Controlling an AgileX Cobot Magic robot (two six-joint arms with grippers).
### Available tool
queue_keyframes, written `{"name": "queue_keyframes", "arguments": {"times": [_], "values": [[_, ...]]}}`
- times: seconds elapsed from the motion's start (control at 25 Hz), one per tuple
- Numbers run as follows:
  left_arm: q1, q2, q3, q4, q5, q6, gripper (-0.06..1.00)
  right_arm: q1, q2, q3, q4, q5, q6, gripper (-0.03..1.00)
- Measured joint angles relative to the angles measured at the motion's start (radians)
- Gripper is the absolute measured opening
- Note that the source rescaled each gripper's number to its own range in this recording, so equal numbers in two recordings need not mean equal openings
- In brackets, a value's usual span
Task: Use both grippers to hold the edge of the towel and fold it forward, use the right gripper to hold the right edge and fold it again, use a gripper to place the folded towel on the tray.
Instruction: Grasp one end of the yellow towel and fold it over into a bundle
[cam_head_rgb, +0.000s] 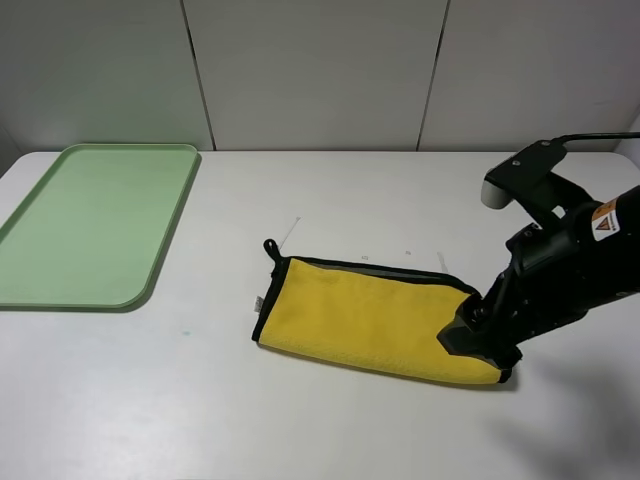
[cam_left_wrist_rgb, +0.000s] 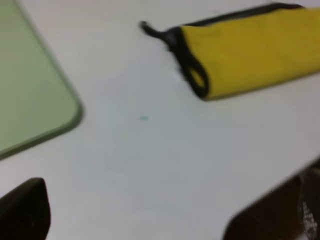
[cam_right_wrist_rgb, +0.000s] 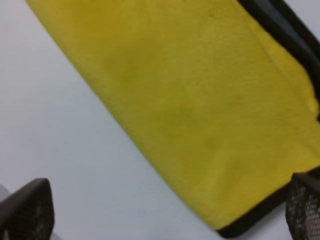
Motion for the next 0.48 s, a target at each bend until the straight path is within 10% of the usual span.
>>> {"name": "queue_keyframes", "arguments": {"times": [0.48], "values": [[0.56,0.0,0.0,0.012,0.0,0.001,1.0,0.0,0.08,0.0,-0.194,-0.016,0.634,1.0]]}}
